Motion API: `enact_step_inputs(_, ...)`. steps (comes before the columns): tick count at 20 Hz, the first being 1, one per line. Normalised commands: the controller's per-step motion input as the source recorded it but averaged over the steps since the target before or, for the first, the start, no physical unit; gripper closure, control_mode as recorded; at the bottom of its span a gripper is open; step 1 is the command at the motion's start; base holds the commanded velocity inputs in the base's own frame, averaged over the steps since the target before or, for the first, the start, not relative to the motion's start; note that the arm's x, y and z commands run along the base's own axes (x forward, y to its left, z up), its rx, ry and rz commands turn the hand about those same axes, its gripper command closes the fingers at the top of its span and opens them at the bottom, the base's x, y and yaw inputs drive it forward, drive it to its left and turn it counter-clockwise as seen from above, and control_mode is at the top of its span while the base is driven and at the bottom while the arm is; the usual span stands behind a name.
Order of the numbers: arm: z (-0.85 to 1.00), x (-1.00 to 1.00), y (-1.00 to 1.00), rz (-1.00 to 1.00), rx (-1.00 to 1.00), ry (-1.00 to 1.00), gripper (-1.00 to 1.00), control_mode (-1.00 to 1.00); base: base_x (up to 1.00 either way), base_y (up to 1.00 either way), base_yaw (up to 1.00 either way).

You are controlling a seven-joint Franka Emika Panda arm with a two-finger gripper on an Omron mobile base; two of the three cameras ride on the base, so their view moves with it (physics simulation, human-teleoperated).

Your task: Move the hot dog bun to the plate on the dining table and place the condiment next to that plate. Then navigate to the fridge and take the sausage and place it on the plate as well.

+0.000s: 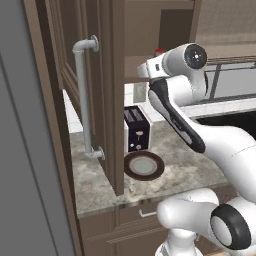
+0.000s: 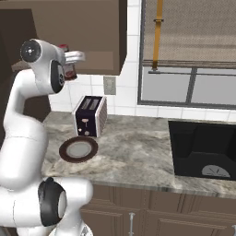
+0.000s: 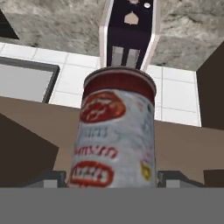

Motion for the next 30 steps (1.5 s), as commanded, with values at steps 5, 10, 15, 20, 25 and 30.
enact_step_inputs(5, -0.28, -0.95, -0.05, -0.03, 0.0, 0.04, 1.0, -1.0, 0.0, 0.0, 0.0)
enact_step_inputs(10, -0.33, -0.53, 0.0, -0.08, 0.0, 0.0, 1.0, -1.0, 0.0, 0.0, 0.0)
enact_step_inputs(15, -0.36, -0.24, 0.02, -0.04, -0.01, 0.0, 1.0, -1.0, 0.0, 0.0, 0.0)
enact_step_inputs(20, -0.08, -0.11, 0.0, 0.0, 0.0, 0.0, 1.0, 1.0, -0.06, 0.0, 0.0)
enact_step_inputs(25, 0.0, 0.0, 0.0, 0.0, 0.0, 0.0, 1.0, 1.0, -0.89, -0.3, 0.0)
enact_step_inputs(30, 0.0, 0.0, 0.0, 0.0, 0.0, 0.0, 1.0, 1.0, -1.0, -0.27, 0.0)
